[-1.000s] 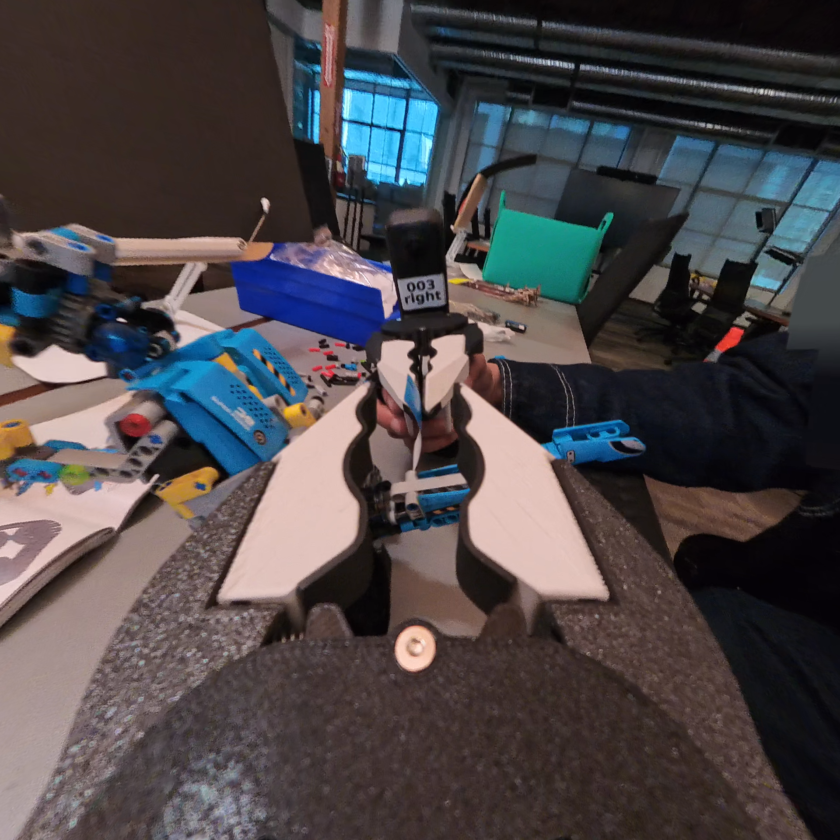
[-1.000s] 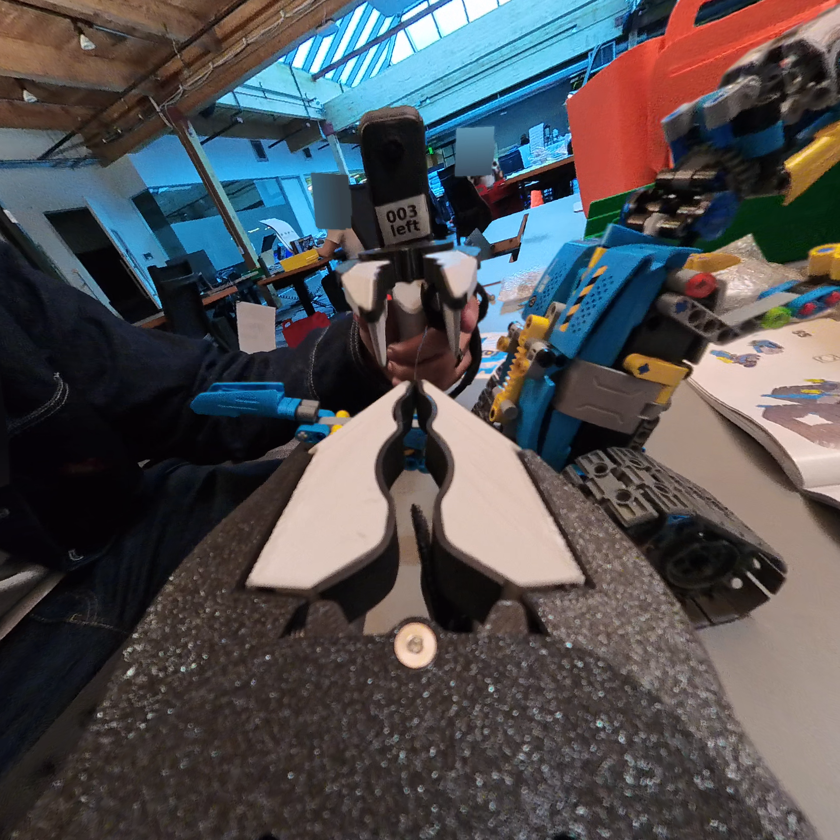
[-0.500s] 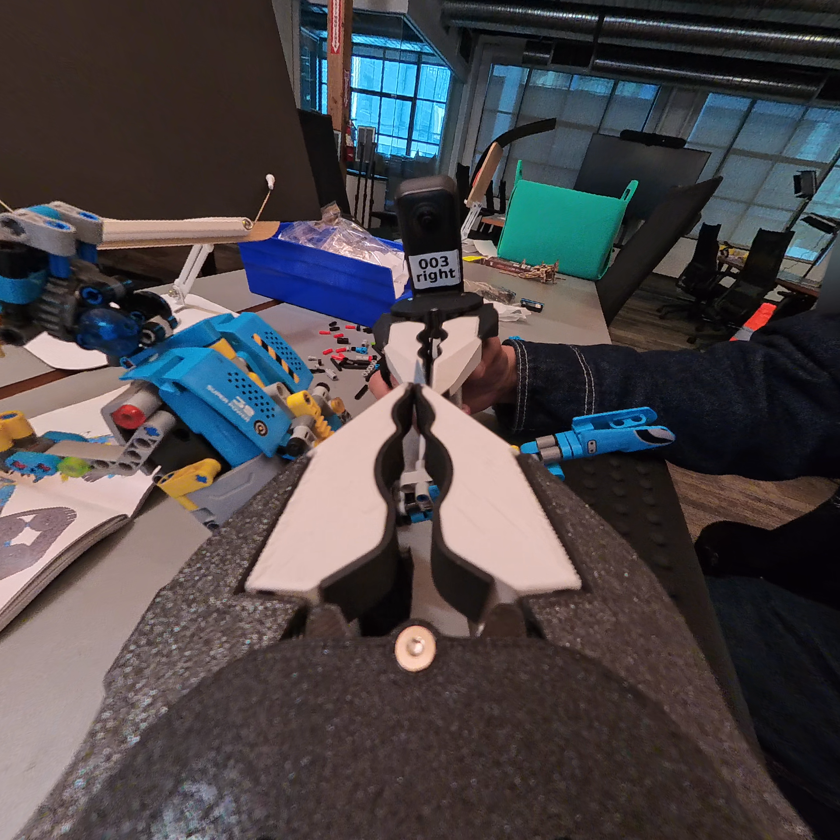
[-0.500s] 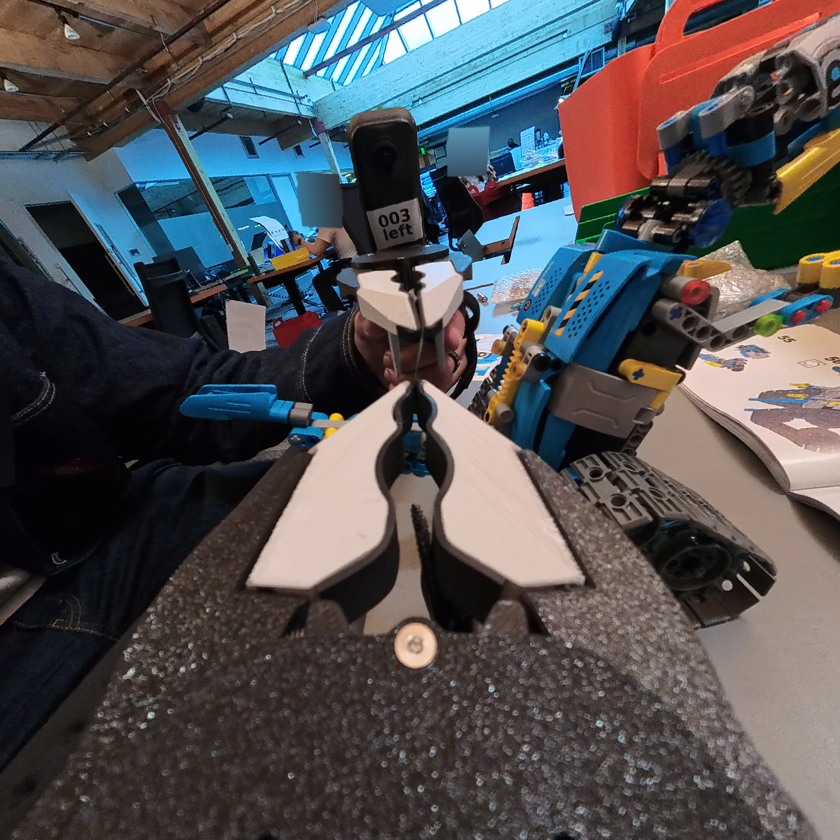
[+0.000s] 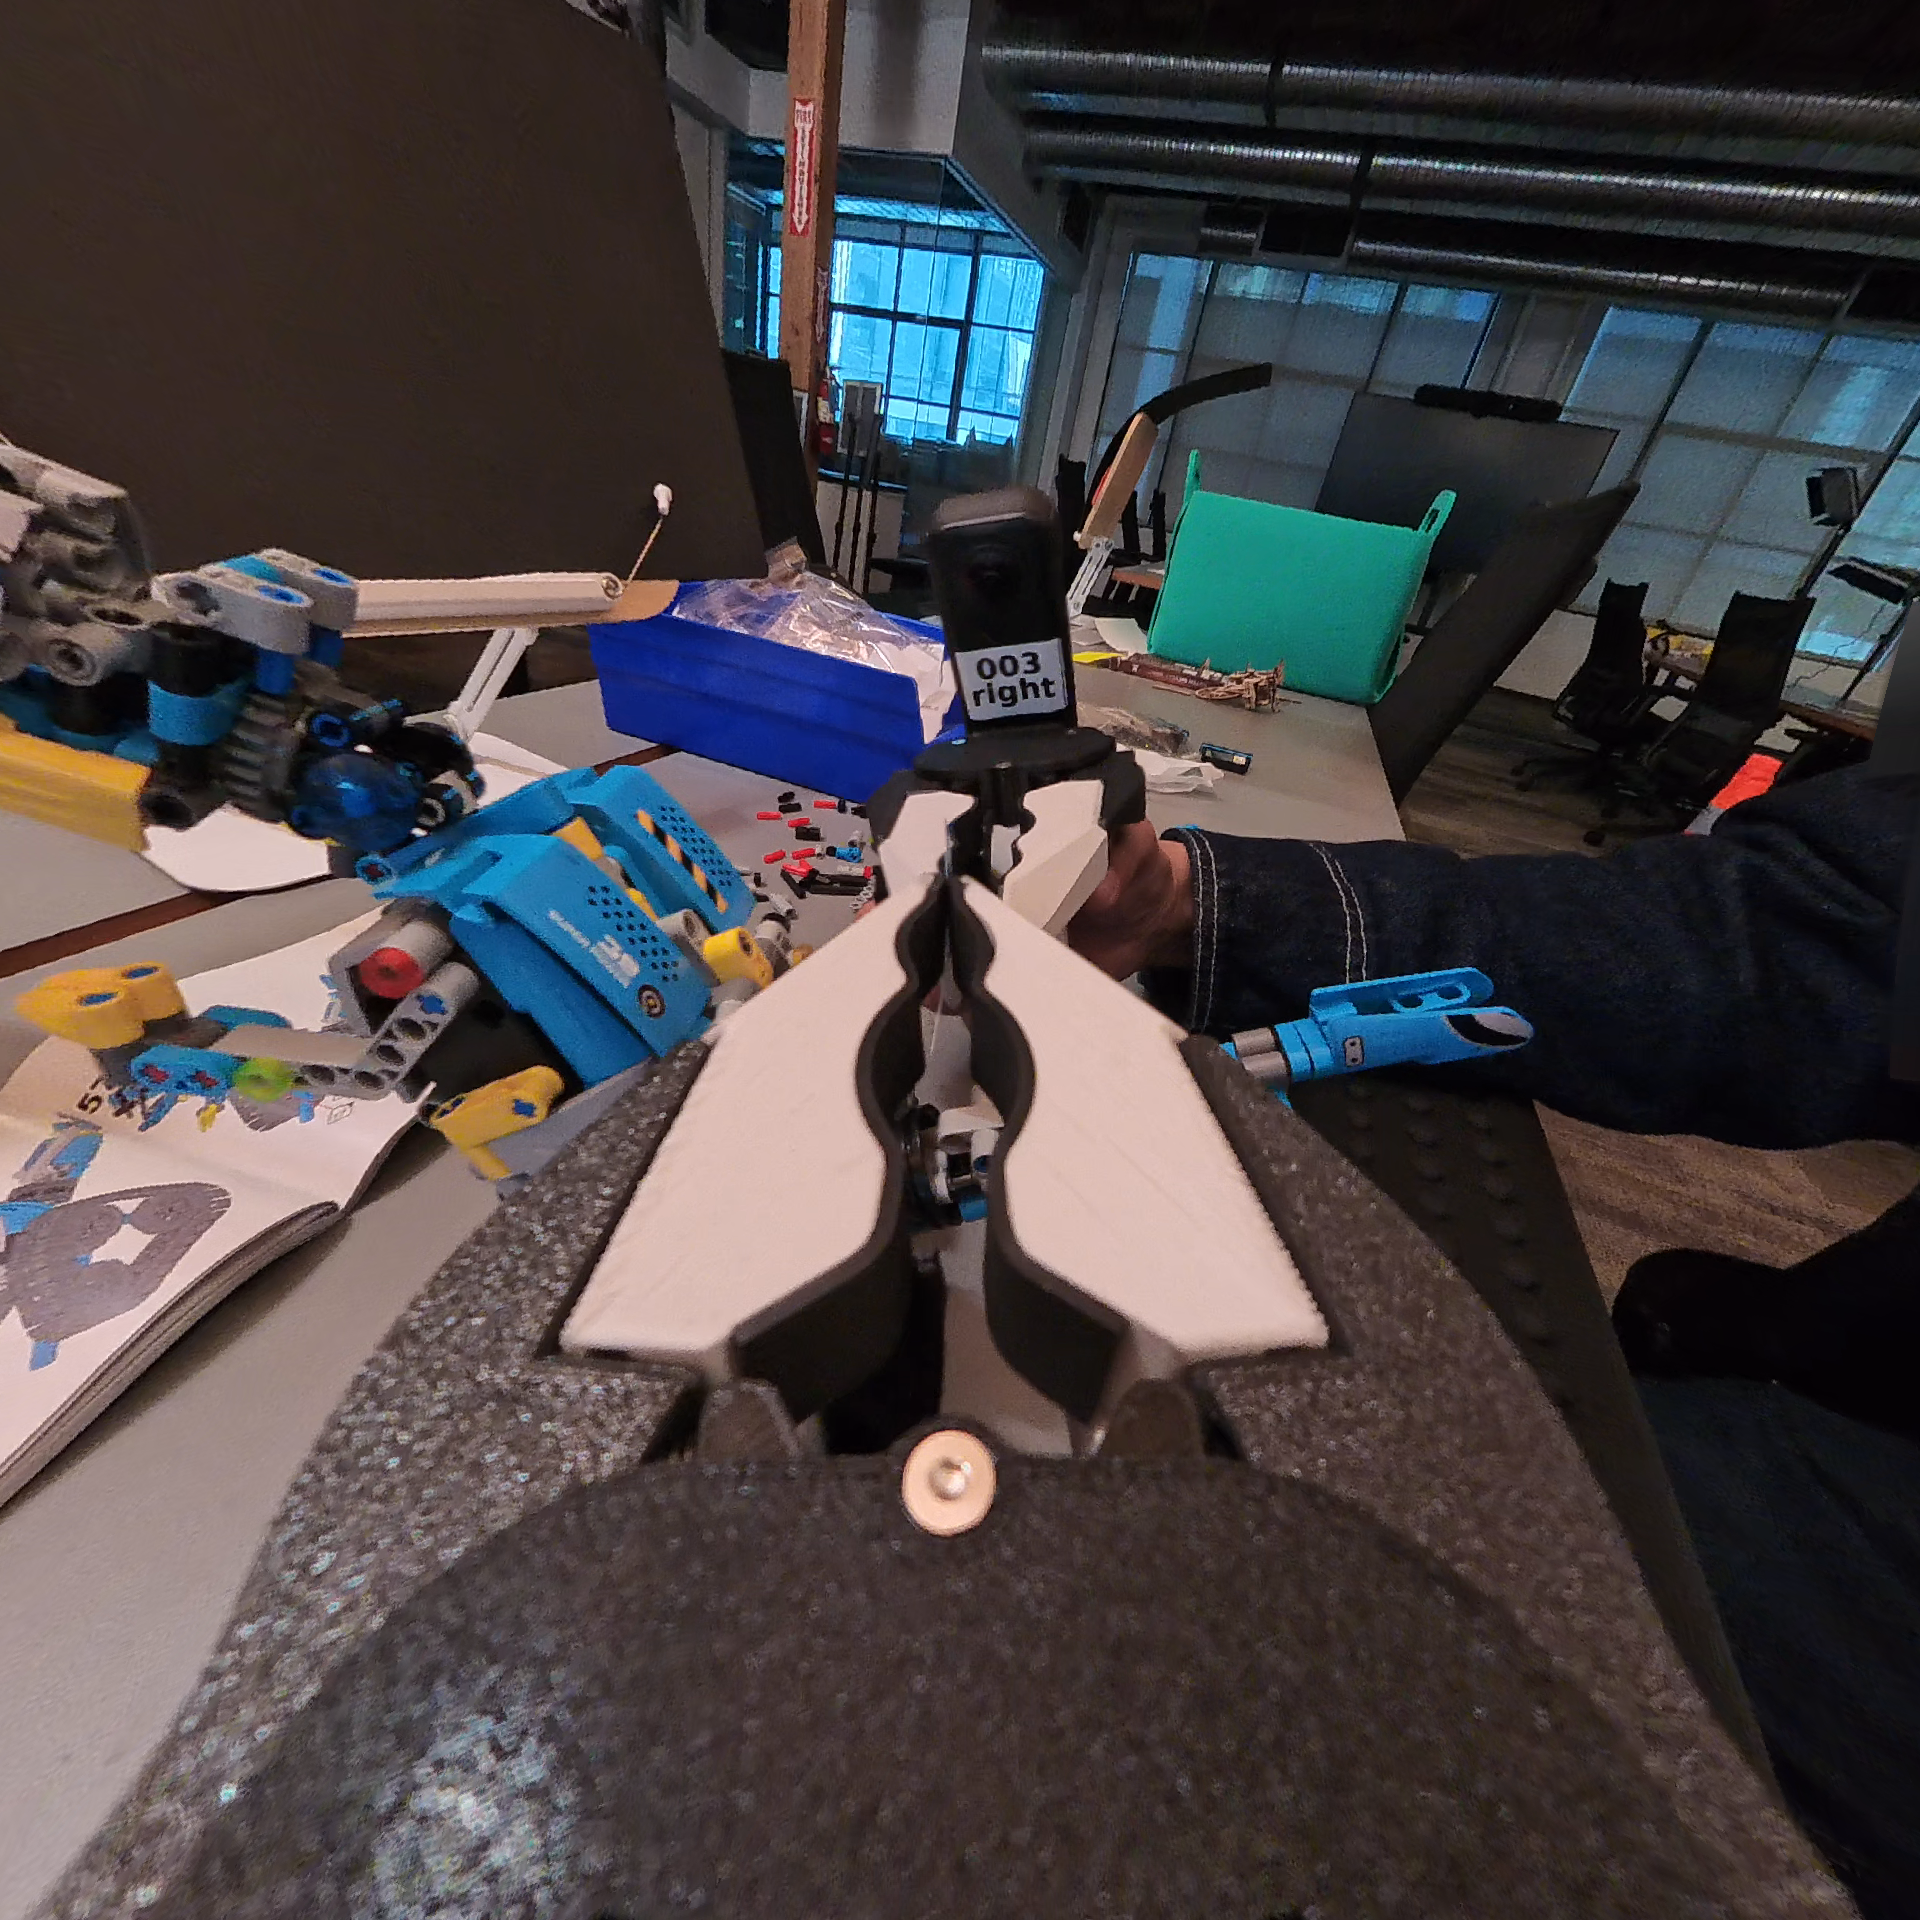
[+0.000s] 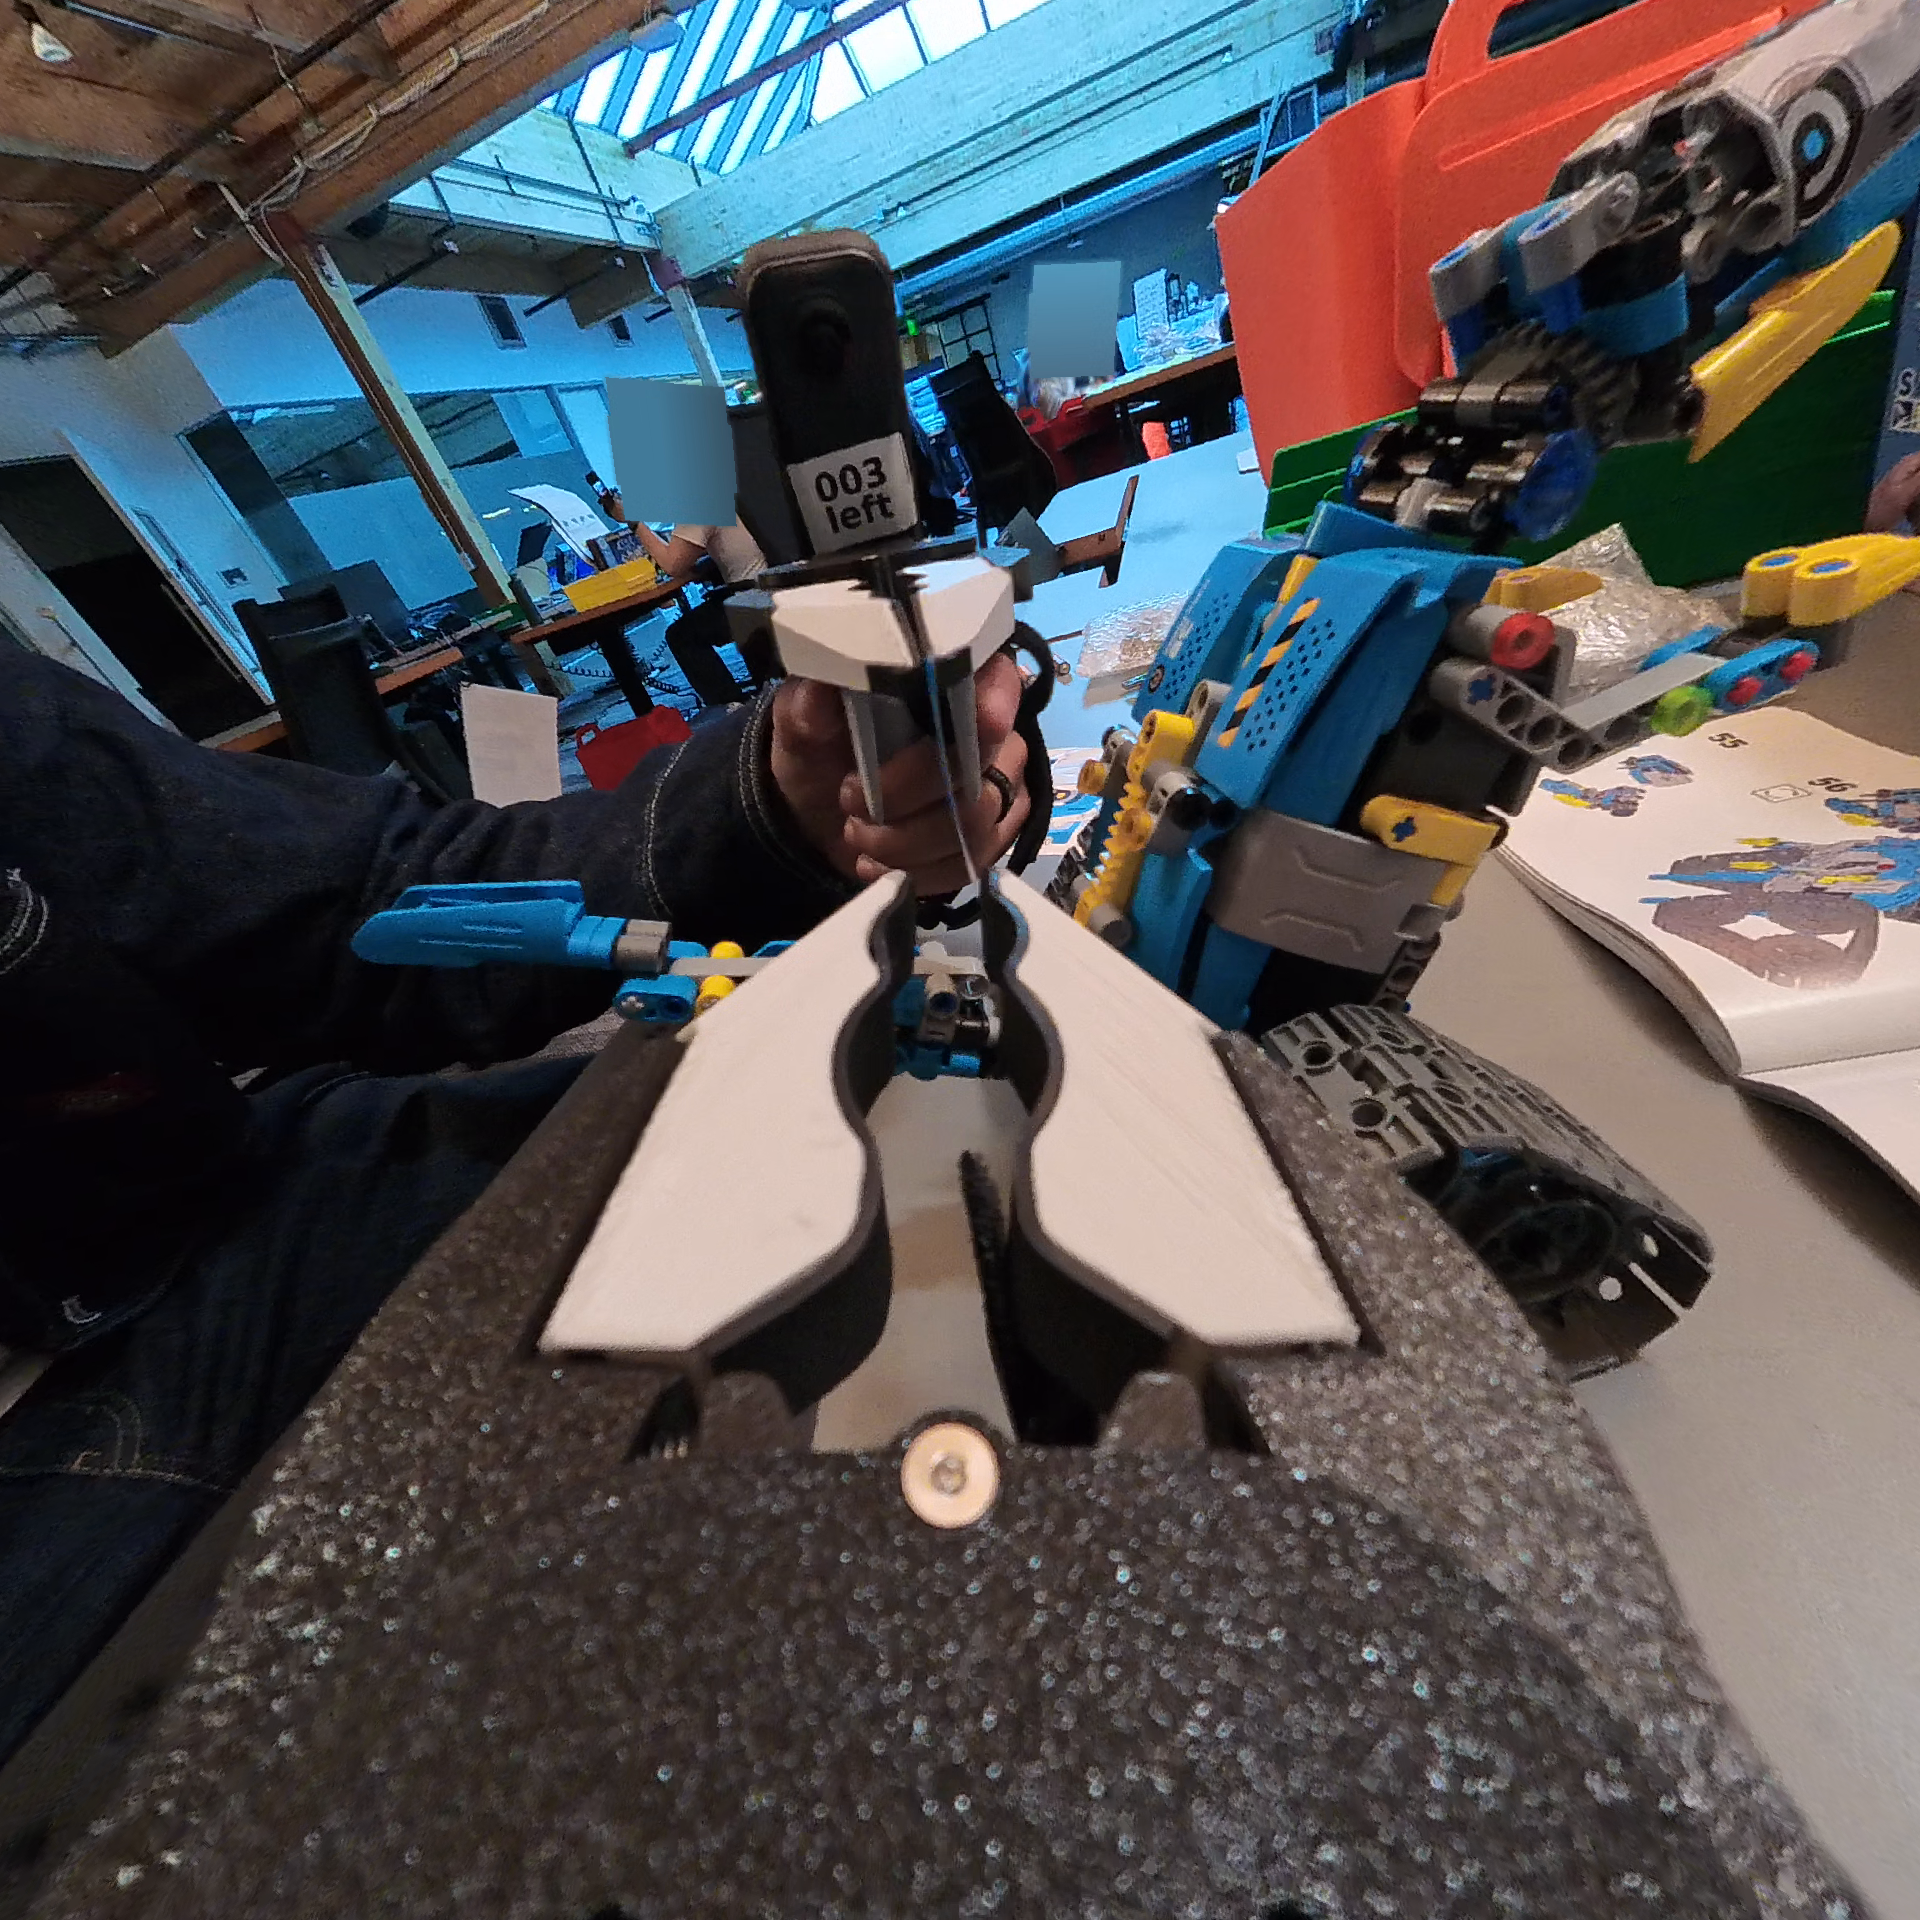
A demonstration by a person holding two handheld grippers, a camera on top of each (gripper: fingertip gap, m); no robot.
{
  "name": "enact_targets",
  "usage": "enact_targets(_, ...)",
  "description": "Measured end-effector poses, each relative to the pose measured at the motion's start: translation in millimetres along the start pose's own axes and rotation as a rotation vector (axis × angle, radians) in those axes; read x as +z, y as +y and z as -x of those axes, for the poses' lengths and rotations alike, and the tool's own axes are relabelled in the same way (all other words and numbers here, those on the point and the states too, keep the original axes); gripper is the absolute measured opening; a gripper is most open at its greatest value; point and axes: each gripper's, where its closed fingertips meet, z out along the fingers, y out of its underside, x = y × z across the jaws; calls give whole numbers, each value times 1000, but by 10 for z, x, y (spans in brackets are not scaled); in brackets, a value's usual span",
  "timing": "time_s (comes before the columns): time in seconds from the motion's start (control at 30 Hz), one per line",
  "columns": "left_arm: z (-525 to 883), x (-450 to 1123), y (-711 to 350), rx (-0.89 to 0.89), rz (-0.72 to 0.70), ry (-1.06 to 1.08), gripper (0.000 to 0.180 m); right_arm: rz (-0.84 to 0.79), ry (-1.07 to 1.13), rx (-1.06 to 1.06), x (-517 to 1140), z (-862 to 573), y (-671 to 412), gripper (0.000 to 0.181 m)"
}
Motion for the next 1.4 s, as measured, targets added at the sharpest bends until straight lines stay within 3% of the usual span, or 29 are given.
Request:
enact_targets(0.23, 26, 2, 9, -6, 3, -10, 0, 11, 19, -13, 5, -26, 13, 0)
enact_targets(0.57, 159, 50, 111, 88, 57, -123, 0, 51, 79, 48, -76, -185, 72, 0)
enact_targets(0.9, 472, -267, -261, -7, -157, -254, 23, 79, 98, 159, -190, -319, 270, 0)
enact_targets(1.4, 578, -235, -147, -38, -102, -291, 34, 97, 83, 238, -123, -336, 352, 0)
